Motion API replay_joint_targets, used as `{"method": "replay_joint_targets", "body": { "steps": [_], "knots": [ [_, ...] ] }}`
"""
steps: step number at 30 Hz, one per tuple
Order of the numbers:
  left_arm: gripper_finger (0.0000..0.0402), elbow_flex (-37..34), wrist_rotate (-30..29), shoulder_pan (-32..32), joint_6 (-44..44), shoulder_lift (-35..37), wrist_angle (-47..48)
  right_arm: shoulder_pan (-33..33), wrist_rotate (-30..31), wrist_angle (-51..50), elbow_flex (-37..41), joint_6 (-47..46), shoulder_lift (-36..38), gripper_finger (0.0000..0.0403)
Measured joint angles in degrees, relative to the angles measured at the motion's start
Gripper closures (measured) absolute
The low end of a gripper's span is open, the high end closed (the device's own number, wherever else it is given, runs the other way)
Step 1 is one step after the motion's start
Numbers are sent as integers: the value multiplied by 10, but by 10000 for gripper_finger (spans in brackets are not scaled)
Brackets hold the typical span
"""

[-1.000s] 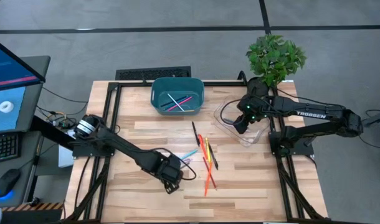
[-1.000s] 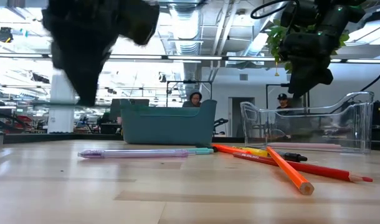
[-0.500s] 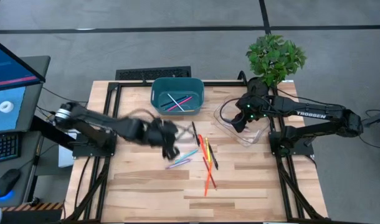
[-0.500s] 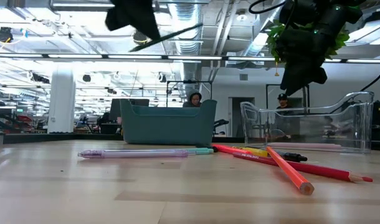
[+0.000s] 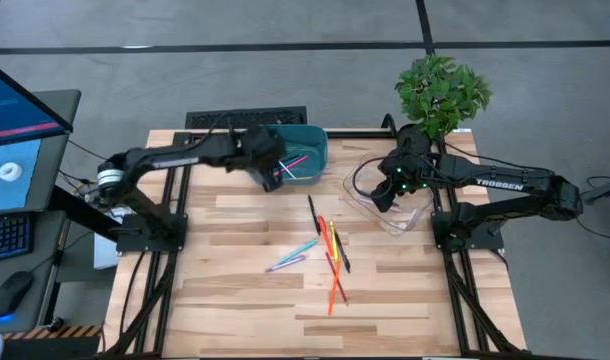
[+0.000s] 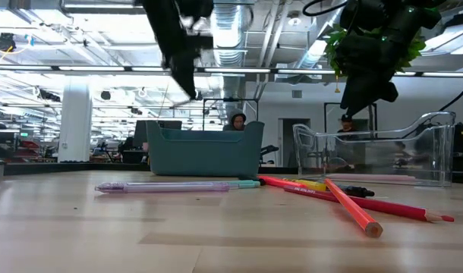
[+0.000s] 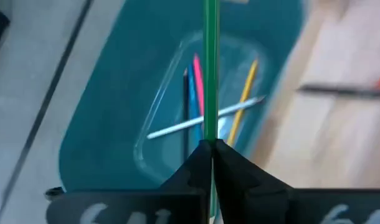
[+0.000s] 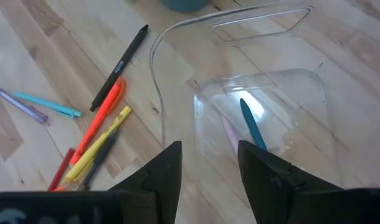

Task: Sort pens & pencils
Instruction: Put the green pencil into the blue bin, then put the light blue pen into the transparent bin

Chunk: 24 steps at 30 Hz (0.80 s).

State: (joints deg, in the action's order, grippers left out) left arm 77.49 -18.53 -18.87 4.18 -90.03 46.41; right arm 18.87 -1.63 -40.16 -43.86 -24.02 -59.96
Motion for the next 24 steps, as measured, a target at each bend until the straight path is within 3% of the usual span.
{"method": "replay_joint_targets", "body": {
  "steps": [6, 13, 21, 24],
  "knots": [
    [401, 0, 70, -93, 108, -80, 0, 0, 1, 0, 0, -10, 0, 227],
    [393, 0, 104, -153, 188, -155, -5, 0, 2, 1, 0, -15, 0, 226],
    [295, 0, 118, -150, 197, -180, -37, 0, 2, 1, 0, -15, 0, 225],
    [252, 31, 96, -140, 160, -180, -1, 0, 2, 1, 0, -15, 0, 225]
  ]
}}
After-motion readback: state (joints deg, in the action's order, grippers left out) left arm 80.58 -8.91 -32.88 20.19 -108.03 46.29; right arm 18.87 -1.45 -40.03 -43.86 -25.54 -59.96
